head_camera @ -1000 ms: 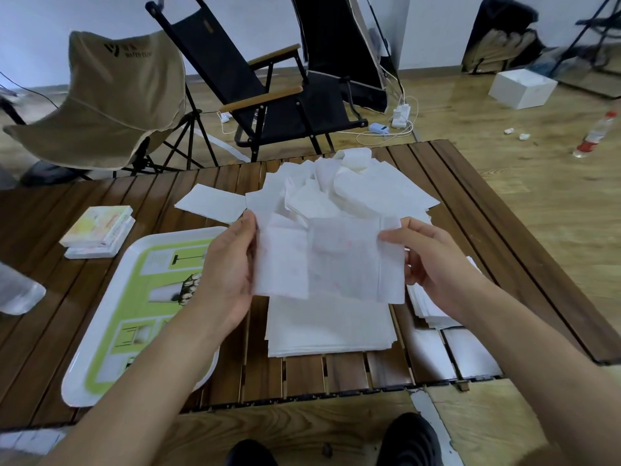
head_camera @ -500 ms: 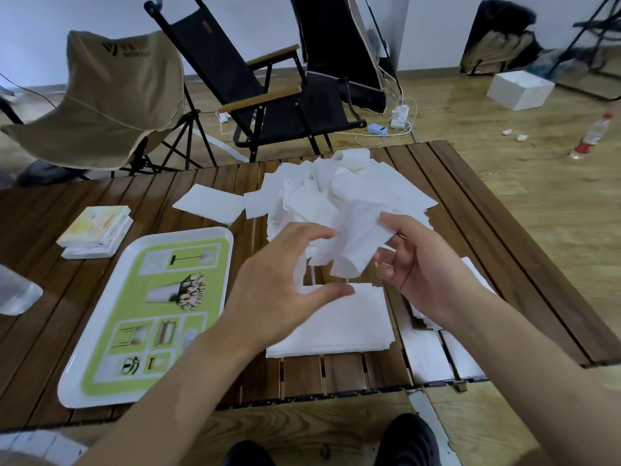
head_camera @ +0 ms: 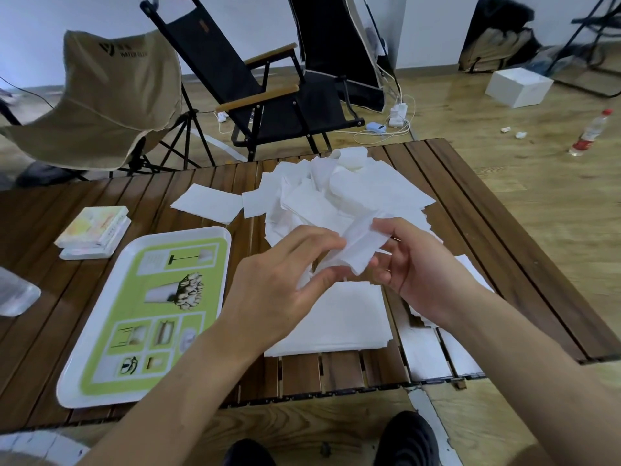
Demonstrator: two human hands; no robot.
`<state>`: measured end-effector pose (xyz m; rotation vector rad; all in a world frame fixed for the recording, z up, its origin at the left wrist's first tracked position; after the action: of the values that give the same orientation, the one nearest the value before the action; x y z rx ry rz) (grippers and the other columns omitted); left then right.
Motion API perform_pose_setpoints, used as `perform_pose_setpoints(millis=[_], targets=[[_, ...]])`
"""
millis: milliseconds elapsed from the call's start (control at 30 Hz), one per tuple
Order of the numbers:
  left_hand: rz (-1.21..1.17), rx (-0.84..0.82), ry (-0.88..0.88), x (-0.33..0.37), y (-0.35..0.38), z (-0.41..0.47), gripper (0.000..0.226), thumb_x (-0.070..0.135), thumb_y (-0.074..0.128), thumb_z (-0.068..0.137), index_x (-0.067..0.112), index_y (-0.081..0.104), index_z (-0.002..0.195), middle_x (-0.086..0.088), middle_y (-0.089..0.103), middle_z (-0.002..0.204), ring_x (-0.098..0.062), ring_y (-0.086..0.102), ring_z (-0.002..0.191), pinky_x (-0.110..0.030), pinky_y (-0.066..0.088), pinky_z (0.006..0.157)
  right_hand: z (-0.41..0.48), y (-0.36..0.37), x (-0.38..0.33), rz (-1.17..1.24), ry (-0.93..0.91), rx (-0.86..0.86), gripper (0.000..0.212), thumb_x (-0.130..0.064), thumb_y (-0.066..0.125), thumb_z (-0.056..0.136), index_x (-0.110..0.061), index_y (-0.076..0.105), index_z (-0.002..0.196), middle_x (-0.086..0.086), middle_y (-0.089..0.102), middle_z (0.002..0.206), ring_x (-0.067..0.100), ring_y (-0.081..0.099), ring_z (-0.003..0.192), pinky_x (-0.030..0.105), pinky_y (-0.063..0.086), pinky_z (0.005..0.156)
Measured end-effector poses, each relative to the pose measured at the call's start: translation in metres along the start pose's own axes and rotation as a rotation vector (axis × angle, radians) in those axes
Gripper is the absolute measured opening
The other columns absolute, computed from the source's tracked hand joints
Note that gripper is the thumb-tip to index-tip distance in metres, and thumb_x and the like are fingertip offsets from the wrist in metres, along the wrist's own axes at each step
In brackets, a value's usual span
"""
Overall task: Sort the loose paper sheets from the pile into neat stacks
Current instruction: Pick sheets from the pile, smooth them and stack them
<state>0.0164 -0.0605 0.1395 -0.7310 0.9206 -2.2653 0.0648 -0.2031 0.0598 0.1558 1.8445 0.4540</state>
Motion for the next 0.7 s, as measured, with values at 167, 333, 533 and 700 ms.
perform_pose_setpoints(millis=[167,333,533,700], targets=[[0.108,-0.001,0.079,0.002,-0.005,0.001,0.023,0.028,0.062,0.099,0.015,0.072,0.116,0.006,0.073,0.109,-0.014,0.070,0.081,-0.022,0.046,0.050,-0.002,0.002,-0.002,-0.031,-0.010,0.011,0.024,-0.020,0.051,0.102,-0.001,0.061,0.110,0.006,0.065,0.078,0.016,0.052,0.053,0.029,0.040,0.055],[0.107,0.115,0.048,-0.004,-0.017,0.000,0.019,0.013,0.071,0.094,0.011,0.075,0.112,0.002,0.077,0.104,-0.014,0.073,0.087,-0.027,0.054,0.057,-0.005,0.006,-0.004,-0.168,-0.039,0.003,0.027,-0.024,0.056,0.101,0.000,0.062,0.111,0.010,0.067,0.085,0.018,0.058,0.054,0.026,0.040,0.047],[-0.427,0.115,-0.402,-0.044,-0.018,-0.004,0.022,0.017,0.076,0.089,0.034,0.071,0.102,0.024,0.072,0.099,0.002,0.066,0.097,-0.010,0.050,0.074,-0.017,-0.006,-0.024,-0.829,-0.272,0.153,0.041,-0.057,0.065,0.089,-0.034,0.056,0.121,-0.015,0.064,0.115,0.019,0.057,0.066,0.030,0.050,0.062],[-0.494,0.123,-0.469,-0.055,-0.016,-0.008,0.024,0.003,0.069,0.092,0.026,0.071,0.101,0.023,0.072,0.100,0.000,0.067,0.096,-0.009,0.049,0.072,-0.016,0.000,-0.026,-0.734,-0.232,0.058,0.041,-0.055,0.061,0.088,-0.025,0.065,0.116,-0.016,0.069,0.105,0.003,0.053,0.053,0.013,0.042,0.049]])
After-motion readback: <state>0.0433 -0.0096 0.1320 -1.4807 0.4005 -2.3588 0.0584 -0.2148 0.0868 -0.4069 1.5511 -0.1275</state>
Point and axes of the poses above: each hand's wrist, its own z-axis towards the middle knuckle, its own y-axis out of the palm, x = y × z, the point moved 10 cm from there along z, towards the middle knuckle
